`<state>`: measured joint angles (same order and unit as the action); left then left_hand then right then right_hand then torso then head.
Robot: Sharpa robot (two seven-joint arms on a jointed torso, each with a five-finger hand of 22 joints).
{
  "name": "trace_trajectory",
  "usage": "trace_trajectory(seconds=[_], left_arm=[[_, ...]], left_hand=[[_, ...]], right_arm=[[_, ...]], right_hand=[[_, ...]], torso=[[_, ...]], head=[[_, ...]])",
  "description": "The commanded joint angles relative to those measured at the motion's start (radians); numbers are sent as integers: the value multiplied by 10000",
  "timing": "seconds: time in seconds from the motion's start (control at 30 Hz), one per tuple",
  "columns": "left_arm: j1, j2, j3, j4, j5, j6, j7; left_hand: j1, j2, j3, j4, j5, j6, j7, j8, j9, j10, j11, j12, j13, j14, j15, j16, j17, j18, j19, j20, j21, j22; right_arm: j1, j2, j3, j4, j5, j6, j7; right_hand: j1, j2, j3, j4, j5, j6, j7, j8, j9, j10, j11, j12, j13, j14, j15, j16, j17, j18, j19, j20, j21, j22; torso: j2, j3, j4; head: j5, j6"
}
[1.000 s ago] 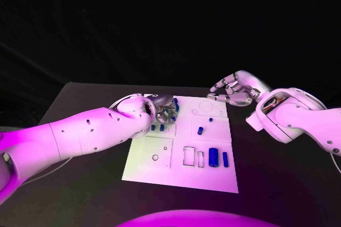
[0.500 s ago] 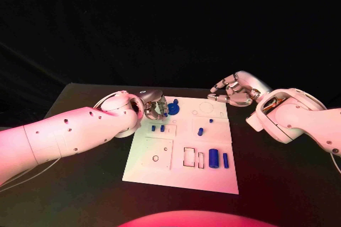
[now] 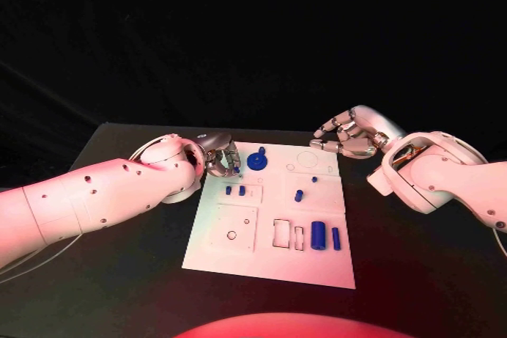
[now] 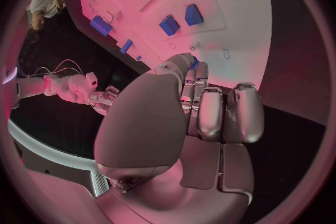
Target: Assemble the parts on the task board
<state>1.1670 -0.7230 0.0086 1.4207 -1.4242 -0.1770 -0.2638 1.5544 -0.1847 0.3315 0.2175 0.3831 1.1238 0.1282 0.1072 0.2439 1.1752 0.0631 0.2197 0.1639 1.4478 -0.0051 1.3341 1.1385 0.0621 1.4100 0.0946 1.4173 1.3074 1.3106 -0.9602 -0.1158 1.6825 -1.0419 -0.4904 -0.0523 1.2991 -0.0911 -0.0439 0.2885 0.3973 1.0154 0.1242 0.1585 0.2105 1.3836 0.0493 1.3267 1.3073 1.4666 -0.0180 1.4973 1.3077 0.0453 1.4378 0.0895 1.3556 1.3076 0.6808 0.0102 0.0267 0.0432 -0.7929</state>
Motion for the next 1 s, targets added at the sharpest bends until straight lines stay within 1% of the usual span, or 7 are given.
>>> trace_trajectory(seconds=[0.03, 0.23, 0.57, 1.0], left_arm=[[7, 58, 5, -42, 74, 198, -40], [-3, 184, -8, -178, 75, 261, -21], [-59, 423, -63, -436, 75, 457, -14], [-92, 495, -82, -510, 55, 636, -71]], left_hand=[[-70, 2, 50, 0, -26, 49, 0, -34, 9, 61, 25, -69, -15, 36, -3, 26, -12, -89, 45, -8, 24, 993], [-90, -8, 54, 0, -28, 57, -2, -41, 2, 76, 24, -86, -15, 35, -4, 19, -29, -90, 47, -8, 25, 995], [-95, -9, 57, -1, -29, 61, -3, -43, -1, 81, 23, -93, -16, 30, -4, 9, -48, -86, 36, -8, 15, 984], [-97, -9, 64, -5, -33, 63, -5, -48, -5, 86, 22, -105, -17, 31, -5, 9, -50, -84, 29, -9, 8, 977]], right_arm=[[-5, 5, 0, 7, -48, 84, 69], [-5, 6, 0, 17, -48, 83, 69], [-5, 0, 0, 35, -48, 78, 73], [-5, -5, 0, 44, -48, 67, 81]], right_hand=[[-46, 67, -45, -17, 35, -63, 14, 36, 15, 34, -41, 65, 195, 721, -59, -46, 1339, 111, -55, -33, -68, 1233], [-46, 67, -45, -17, 35, -63, 14, 36, 15, 34, -41, 65, 195, 721, -59, -46, 1339, 111, -55, -33, -68, 1233], [-46, 67, -45, -17, 35, -63, 14, 36, 15, 34, -41, 65, 195, 721, -59, -46, 1339, 111, -55, -33, -68, 1233], [-46, 67, -45, -17, 35, -63, 14, 36, 15, 34, -41, 65, 195, 721, -59, -46, 1339, 111, -55, -33, -68, 1233]], torso=[[3, 7, -9], [8, 6, -8], [5, 1, -5], [-1, 0, -4]], head=[[16, 3], [21, -7], [24, -18], [31, -27]])
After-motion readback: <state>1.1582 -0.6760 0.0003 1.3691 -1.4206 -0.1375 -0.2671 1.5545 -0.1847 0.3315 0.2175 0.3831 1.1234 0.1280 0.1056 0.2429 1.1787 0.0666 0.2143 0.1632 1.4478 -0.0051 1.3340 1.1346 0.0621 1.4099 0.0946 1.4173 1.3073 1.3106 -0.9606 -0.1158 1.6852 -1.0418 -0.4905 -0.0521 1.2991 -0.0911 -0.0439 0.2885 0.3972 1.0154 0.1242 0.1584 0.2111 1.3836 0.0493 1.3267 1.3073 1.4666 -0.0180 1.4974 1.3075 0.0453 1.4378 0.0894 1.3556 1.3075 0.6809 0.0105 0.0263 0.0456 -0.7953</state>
